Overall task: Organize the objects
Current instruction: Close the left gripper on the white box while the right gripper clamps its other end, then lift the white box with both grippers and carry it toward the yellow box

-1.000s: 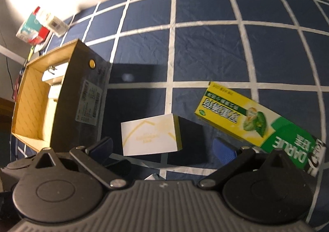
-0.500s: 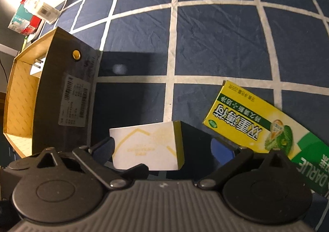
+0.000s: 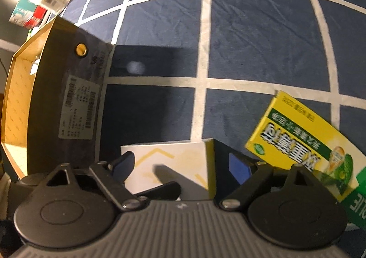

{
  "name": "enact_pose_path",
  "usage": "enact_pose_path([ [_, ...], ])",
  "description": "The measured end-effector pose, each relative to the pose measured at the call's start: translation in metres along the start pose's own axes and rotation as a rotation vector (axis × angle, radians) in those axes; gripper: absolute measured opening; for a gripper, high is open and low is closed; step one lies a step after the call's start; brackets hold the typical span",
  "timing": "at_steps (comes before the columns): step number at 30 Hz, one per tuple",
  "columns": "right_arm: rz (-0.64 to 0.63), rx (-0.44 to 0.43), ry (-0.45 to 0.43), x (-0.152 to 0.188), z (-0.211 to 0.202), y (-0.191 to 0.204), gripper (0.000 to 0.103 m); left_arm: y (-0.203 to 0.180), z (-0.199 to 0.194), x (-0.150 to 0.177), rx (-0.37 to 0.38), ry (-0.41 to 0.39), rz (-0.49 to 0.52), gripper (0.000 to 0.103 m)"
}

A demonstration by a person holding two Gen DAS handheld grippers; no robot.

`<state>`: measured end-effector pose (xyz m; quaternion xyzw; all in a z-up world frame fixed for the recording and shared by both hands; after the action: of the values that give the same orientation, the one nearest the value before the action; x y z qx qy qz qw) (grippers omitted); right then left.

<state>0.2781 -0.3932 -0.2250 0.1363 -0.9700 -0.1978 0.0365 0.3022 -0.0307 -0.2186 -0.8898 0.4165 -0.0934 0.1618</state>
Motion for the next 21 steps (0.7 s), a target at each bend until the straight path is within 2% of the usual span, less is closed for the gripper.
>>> enact_pose_path([
  [5, -0.012, 0.015, 0.024, -0.0001, 0.0056, 0.0065, 0.087, 0.0021, 0.0018, -0.0016, 0.039, -0.019, -0.042, 0.074],
  [8, -0.01, 0.005, 0.026, 0.0002, 0.0082, 0.006, 0.077, 0.0015, 0.0028, -0.0021, 0.054, -0.025, -0.045, 0.074],
  [10, -0.022, 0.002, 0.027, -0.0002, 0.0085, 0.0071, 0.074, 0.0021, 0.0034, -0.0024, 0.062, -0.028, -0.058, 0.074],
  [21, -0.037, 0.012, 0.026, 0.0004, 0.0094, 0.0058, 0.071, -0.001, 0.0018, -0.0042, 0.052, -0.058, -0.11, 0.074],
])
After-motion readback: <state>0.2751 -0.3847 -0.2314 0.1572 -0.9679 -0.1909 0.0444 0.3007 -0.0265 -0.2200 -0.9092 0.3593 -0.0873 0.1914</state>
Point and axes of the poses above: each gripper's, at about its wrist camera, not at the fingertips, and z roughly the way its jaws point, y to its left, x to its underside, the point moved 5 cm from there along z, roughly the way its jaws point, and after that the axes turned 6 degrees about y, right-handed, at the moved point
